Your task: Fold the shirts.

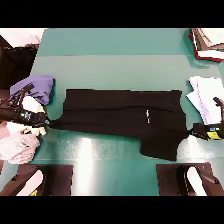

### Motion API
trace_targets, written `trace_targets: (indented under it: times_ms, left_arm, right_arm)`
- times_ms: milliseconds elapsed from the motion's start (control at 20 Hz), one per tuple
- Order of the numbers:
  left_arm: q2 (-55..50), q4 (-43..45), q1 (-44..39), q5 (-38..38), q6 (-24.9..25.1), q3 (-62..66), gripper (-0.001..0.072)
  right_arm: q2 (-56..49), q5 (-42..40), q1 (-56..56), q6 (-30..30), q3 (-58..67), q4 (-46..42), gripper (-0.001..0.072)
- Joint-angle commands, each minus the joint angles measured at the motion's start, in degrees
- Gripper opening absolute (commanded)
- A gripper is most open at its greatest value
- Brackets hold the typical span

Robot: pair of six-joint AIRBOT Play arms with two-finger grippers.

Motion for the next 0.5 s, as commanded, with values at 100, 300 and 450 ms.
trace_targets:
  times_ms: [100,300,450]
  left_arm:
    - [1.2,-6.67,0.0,8.52,-0.55,0.07,0.0019]
    - [1.2,-6.64,0.0,16.55,-0.52,0.07,0.002]
    - [1.14,-6.73,0.0,22.73,-0.55,0.07,0.002]
  right_arm:
    - [-0.63,-7.5,0.39,0.31,3.23,7.34,0.0026]
    - [-10.16,-10.27,6.97,0.02,11.87,7.1,0.0026]
    - [-18.51,-13.09,11.04,0.09,17.94,7.1,0.0026]
